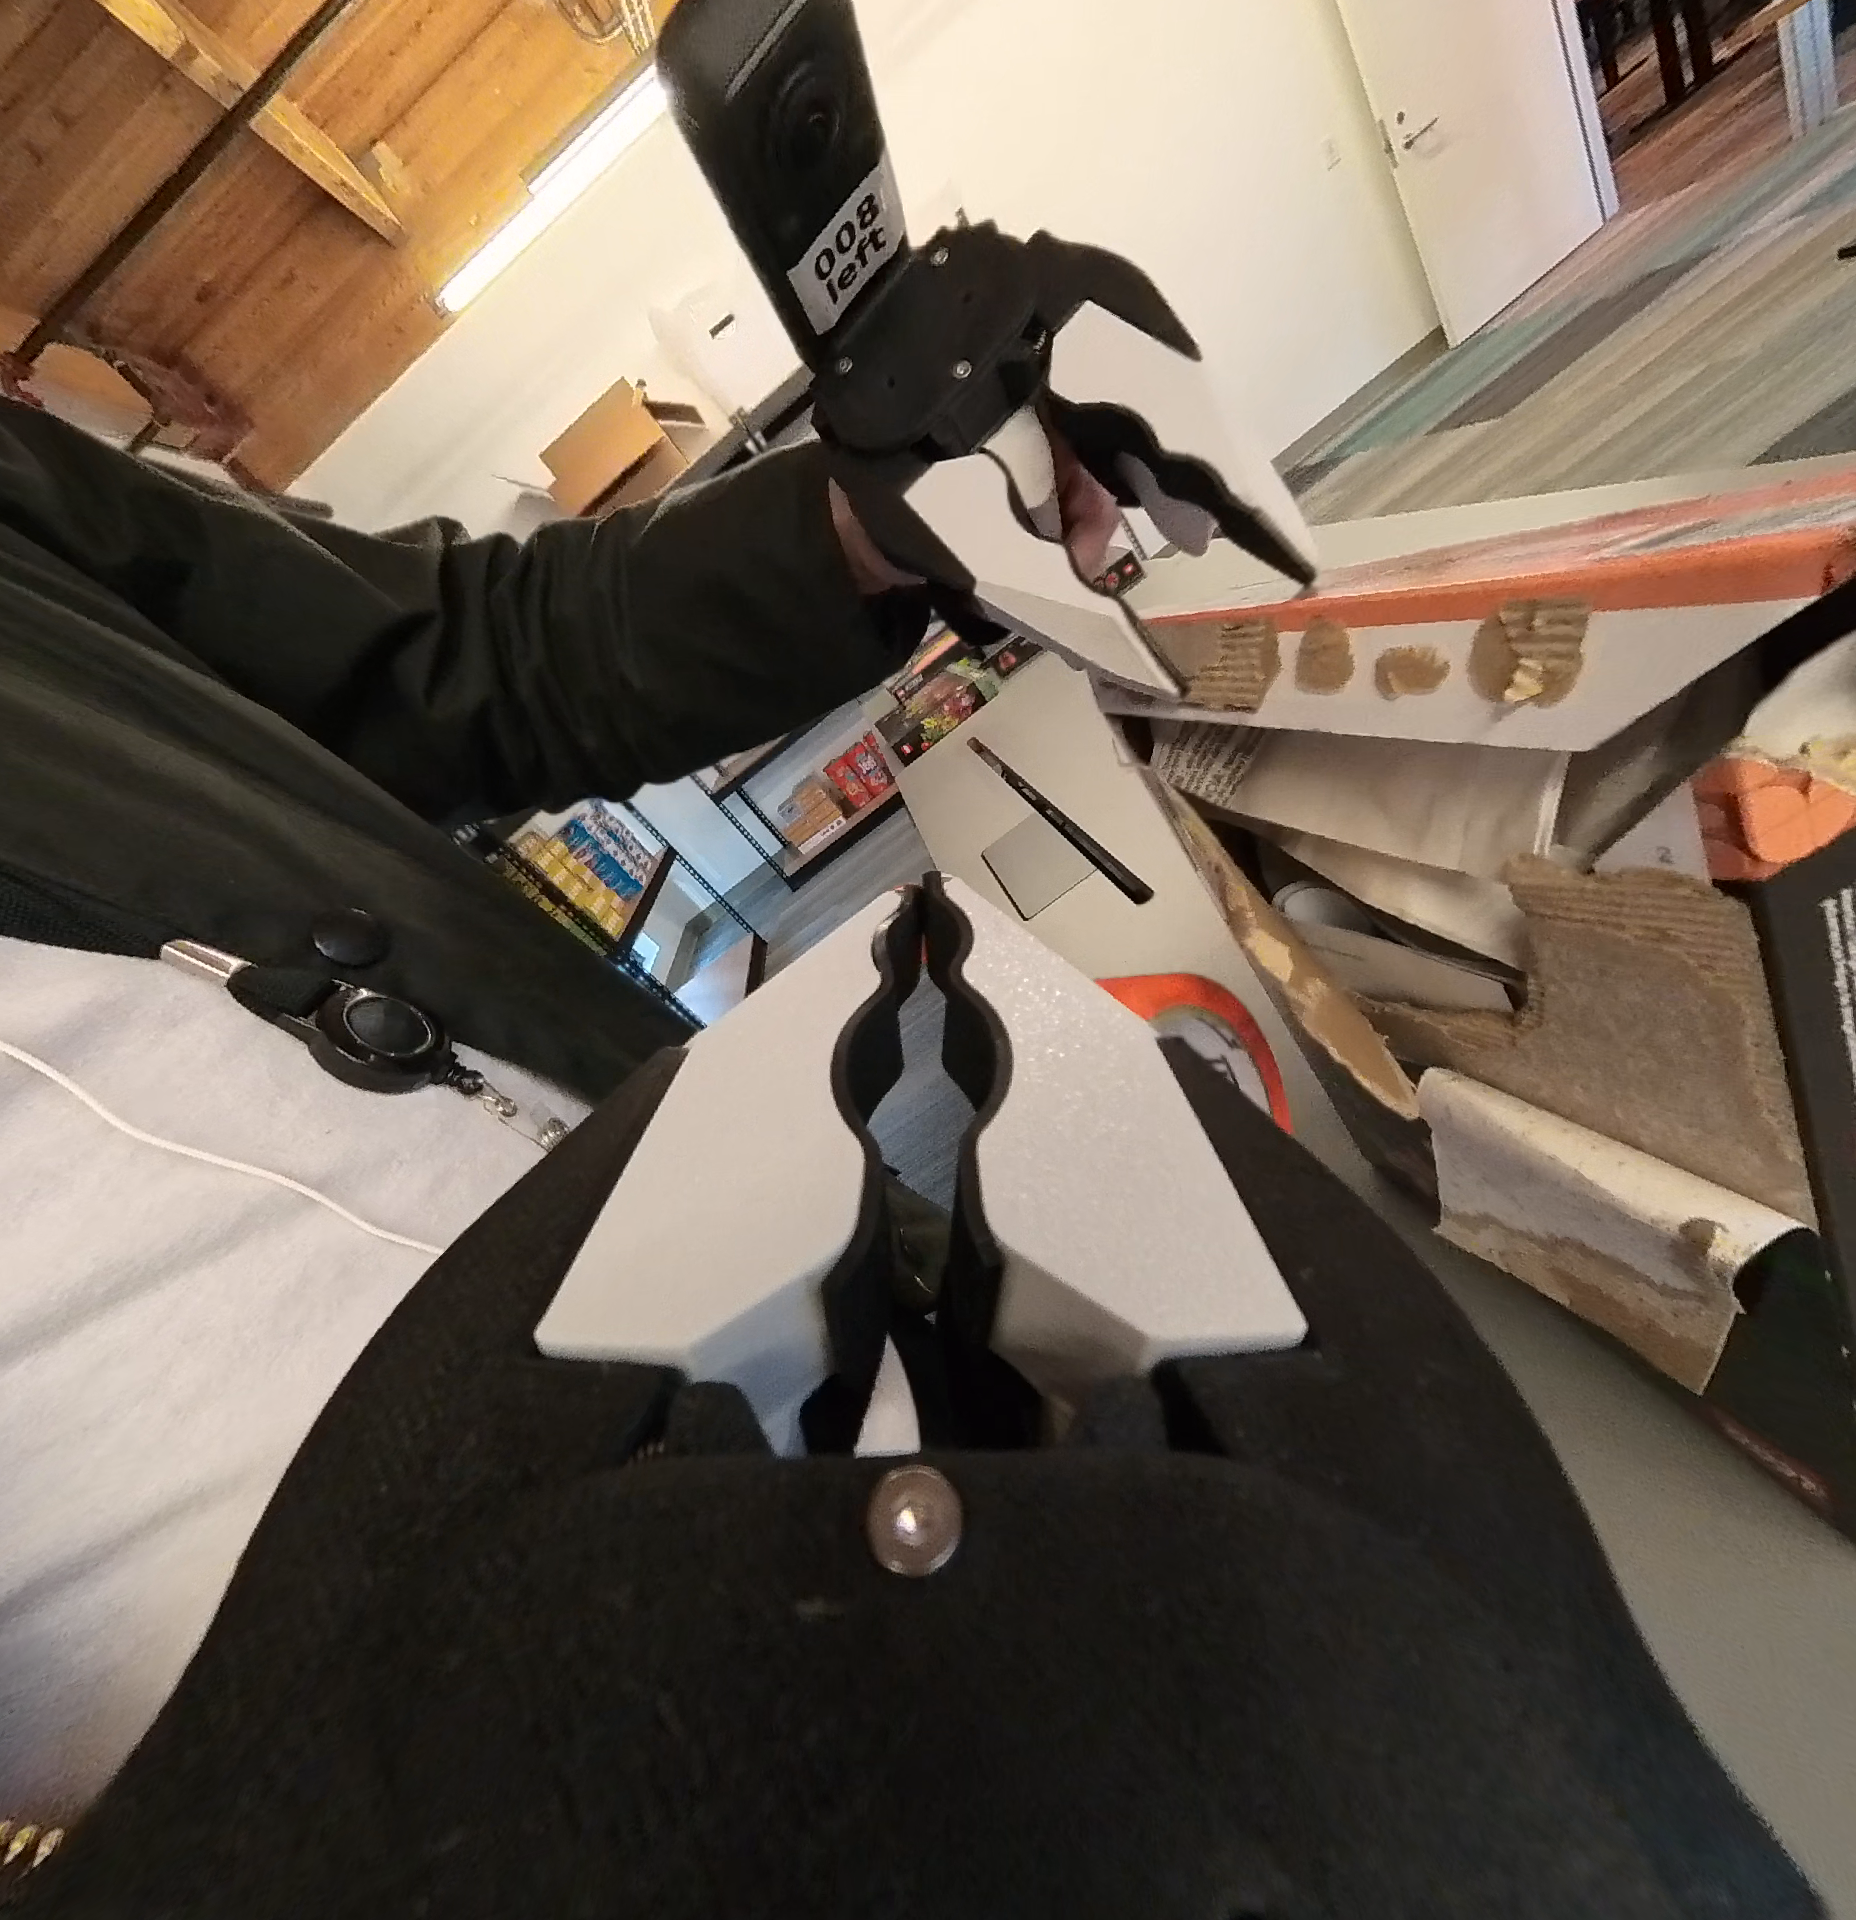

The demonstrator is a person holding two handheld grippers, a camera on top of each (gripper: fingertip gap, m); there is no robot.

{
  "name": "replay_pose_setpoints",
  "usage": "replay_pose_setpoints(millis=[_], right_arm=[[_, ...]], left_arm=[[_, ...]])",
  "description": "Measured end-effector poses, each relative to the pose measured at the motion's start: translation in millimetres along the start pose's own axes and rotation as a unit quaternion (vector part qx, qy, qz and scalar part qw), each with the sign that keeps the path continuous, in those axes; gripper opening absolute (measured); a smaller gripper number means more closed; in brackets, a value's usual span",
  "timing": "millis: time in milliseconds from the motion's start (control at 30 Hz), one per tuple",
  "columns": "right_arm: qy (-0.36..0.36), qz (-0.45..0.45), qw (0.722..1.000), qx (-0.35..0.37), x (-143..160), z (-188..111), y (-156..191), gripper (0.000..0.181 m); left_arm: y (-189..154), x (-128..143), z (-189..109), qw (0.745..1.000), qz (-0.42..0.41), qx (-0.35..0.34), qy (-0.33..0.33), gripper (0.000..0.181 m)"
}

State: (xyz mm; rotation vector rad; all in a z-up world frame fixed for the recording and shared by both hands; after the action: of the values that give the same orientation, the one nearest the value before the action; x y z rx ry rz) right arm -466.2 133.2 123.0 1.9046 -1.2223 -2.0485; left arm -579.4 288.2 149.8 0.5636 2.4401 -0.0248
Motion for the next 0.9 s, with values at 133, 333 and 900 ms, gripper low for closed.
replay_pose_setpoints(millis=[133, 333, 900], right_arm=[[-0.005, 0.003, 1.000, -0.002, 1, 0, 0, 0.000], [0.001, 0.004, 1.000, -0.009, 2, 4, 1, 0.000], [-0.005, 0.010, 1.000, -0.006, 5, 0, 0, 0.000]], left_arm=[[0, 3, 3, 0.999, 0.022, -0.022, 0.012, 0.035], [6, -5, -3, 0.999, 0.020, 0.016, 0.030, 0.042], [20, 0, 1, 0.993, 0.004, 0.076, 0.091, 0.056]])
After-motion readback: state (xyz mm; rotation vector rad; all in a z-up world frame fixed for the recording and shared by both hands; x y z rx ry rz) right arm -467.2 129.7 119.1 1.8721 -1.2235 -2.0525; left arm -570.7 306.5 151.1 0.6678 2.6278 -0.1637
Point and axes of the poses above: each gripper's, where its closed fingertips meet, z out along the fingers, x out of its underside, y = z × x across the jaws, the point moved 7 cm from there along -z, back along the fingers, and after that the axes turned 10 degrees about y, right-handed, at the moved point
